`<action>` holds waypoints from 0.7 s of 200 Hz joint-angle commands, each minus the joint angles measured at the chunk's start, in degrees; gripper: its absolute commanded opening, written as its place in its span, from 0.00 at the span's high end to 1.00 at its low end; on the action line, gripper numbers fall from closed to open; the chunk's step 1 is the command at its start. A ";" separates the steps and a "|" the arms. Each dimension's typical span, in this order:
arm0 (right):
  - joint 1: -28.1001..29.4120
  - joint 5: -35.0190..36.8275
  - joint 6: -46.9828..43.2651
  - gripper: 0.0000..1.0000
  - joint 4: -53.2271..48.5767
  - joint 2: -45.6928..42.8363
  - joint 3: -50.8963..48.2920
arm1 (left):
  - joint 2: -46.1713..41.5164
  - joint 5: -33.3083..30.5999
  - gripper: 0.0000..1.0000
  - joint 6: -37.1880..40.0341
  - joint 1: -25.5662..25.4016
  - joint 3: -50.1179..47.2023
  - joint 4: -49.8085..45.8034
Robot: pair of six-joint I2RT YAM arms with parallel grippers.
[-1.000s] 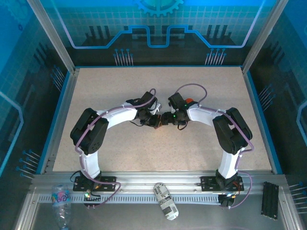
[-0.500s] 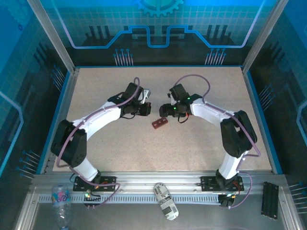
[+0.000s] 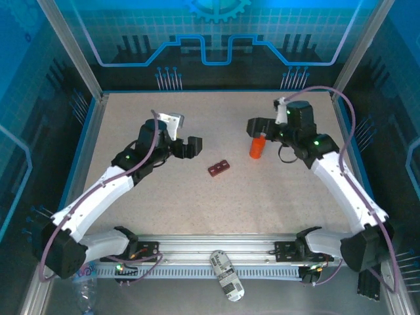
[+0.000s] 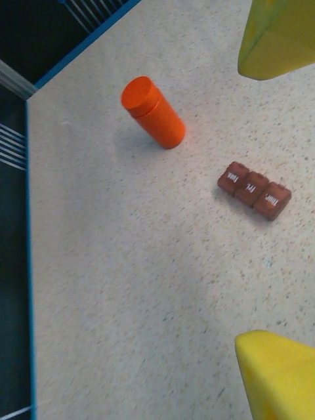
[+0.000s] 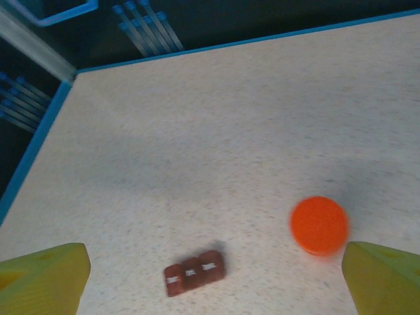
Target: Sort the pills into containers
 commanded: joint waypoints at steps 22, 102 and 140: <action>-6.21 13.82 0.19 0.00 -0.25 -6.01 -8.44 | -8.12 -7.69 0.01 6.66 0.57 -8.52 8.84; -11.66 33.89 -2.42 0.00 26.50 -6.94 -31.09 | -13.44 -19.67 0.01 17.12 12.18 -32.71 38.33; -11.72 38.07 -6.18 0.00 41.69 -0.70 -38.55 | -6.26 -15.15 0.01 14.60 17.84 -35.63 47.01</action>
